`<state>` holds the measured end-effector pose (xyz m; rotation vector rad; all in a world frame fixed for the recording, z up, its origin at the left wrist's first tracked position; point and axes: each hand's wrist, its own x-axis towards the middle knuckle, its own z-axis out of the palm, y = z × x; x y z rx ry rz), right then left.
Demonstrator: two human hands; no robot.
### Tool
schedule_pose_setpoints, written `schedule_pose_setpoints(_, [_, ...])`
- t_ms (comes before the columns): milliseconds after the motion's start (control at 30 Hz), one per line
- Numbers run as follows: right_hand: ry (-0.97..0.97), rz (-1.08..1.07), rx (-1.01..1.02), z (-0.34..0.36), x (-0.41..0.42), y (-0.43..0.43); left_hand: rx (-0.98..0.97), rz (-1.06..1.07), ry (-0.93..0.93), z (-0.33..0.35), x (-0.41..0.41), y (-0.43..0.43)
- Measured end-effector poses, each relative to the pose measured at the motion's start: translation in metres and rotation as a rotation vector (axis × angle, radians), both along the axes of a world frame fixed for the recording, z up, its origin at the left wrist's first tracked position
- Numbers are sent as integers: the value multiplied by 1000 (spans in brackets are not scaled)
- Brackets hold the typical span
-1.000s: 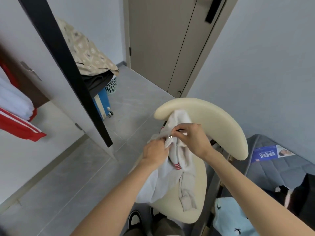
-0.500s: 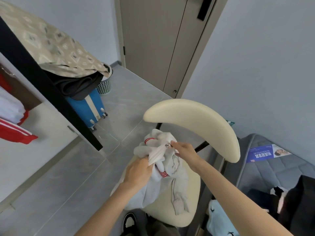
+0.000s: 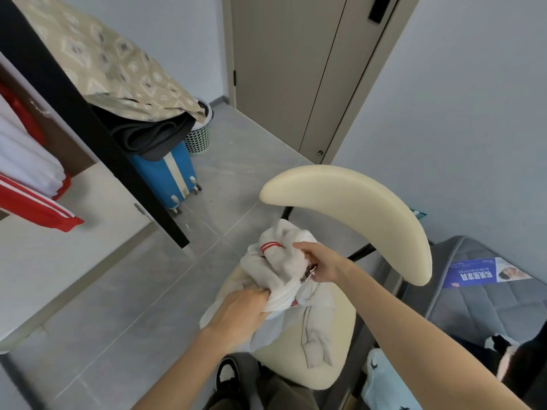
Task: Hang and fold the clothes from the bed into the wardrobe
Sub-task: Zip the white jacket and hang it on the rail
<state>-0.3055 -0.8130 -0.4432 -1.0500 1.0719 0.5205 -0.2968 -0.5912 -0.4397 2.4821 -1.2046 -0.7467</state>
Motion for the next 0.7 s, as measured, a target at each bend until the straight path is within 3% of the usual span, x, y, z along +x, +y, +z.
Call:
schedule_pose_setpoints(133, [-54, -23, -67, 5, -6, -20, -13, 3, 25, -3, -1, 3])
schedule_pose_setpoints(267, [-200, -18, -279, 14, -8, -31, -39, 99, 56, -3, 0, 3])
schedule_pose_setpoints(400, [-289, 254, -603, 37, -10, -31, 88, 169, 50, -9, 1, 5])
schedule_pose_setpoints(567, [-385, 515, -634, 58, -21, -9, 332, 123, 457, -12, 17, 3])
schedule_pose_setpoints(633, [-444, 637, -697, 51, -31, 3, 296, 196, 531, -11, 29, -5])
schedule_pose_setpoints(700, [-453, 740, -715, 40, -45, 11, 104, 448, 559, -3, 41, -18])
